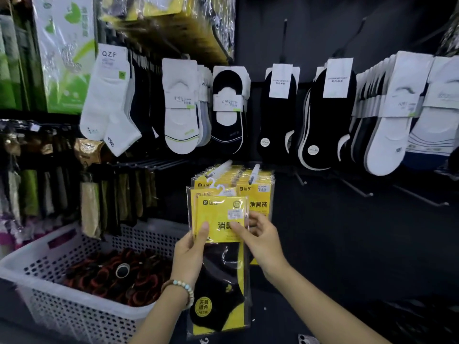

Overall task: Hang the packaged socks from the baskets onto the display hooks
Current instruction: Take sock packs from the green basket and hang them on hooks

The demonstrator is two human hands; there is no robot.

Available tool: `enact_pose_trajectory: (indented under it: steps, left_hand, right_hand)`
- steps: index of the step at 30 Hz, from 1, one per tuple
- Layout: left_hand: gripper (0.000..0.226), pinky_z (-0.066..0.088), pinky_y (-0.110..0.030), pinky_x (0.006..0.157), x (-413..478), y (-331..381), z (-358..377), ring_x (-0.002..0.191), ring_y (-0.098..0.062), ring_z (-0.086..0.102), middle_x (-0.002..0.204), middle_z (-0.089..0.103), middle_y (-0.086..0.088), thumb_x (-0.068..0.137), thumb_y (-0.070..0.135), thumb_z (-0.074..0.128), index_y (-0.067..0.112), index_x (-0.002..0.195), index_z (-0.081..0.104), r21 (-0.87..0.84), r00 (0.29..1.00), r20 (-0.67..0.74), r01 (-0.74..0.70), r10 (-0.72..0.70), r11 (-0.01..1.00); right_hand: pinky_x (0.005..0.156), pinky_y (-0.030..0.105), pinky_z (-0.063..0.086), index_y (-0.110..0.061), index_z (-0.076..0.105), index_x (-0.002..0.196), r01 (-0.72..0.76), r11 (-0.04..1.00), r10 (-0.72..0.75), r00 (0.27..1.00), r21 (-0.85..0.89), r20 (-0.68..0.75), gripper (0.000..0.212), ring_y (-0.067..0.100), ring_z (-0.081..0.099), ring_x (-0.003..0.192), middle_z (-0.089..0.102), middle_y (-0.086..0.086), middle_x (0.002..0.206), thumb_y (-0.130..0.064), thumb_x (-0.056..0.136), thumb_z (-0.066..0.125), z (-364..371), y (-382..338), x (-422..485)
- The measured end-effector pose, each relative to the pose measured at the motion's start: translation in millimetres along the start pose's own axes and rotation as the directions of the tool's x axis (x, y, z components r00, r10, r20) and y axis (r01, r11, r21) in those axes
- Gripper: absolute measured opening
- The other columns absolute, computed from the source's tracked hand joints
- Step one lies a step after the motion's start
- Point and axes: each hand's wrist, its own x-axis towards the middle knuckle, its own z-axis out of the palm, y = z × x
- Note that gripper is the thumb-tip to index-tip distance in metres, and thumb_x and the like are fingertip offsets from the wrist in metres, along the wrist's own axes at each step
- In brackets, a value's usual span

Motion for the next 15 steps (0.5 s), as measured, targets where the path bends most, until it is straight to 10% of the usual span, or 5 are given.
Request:
enact_pose_trajectory:
  steps: [3,10,15]
  left_hand:
    - [0.037,0.047,-0.021,0.073,-3.5,0.7,2.4,0.081,0.000,0.067,0.088,0.073,0.014,0.067,0.057,0.064,0.029,0.090,0.070,-0.004,1.000,0.003,0.010,-0.010,1.000]
    - [0.049,0.030,-0.019,0.052,-4.8,12.6,-7.0,0.038,-0.002,0.026,0.042,0.025,0.013,0.085,0.055,0.046,0.022,0.050,0.034,0.119,0.987,-0.146,0.080,-0.062,0.990]
    - [0.037,0.030,-0.021,0.061,10.3,15.2,-26.7,0.057,-0.001,0.032,0.060,0.033,0.016,0.091,0.050,0.044,0.025,0.063,0.039,0.122,0.969,-0.248,0.059,-0.027,0.991]
  right_hand:
    - [0.081,0.026,0.053,-0.017,0.064,0.097,-0.001,1.000,0.002,0.999,0.020,-0.035,0.031,0.020,0.063,0.090,0.068,0.008,0.094,-0.033,0.074,0.079,-2.2,-3.0,-5.7]
    - [0.090,0.030,0.048,-0.012,0.059,0.109,-0.116,0.985,0.129,0.987,0.128,-0.093,0.022,0.016,0.062,0.100,0.068,0.001,0.105,-0.025,0.091,0.063,-24.9,8.9,-4.0]
    - [0.060,0.016,0.044,-0.008,0.057,0.095,-0.021,0.999,0.034,0.954,0.046,-0.298,0.007,0.018,0.058,0.070,0.065,0.000,0.076,-0.015,0.096,0.054,-50.4,11.1,10.1]
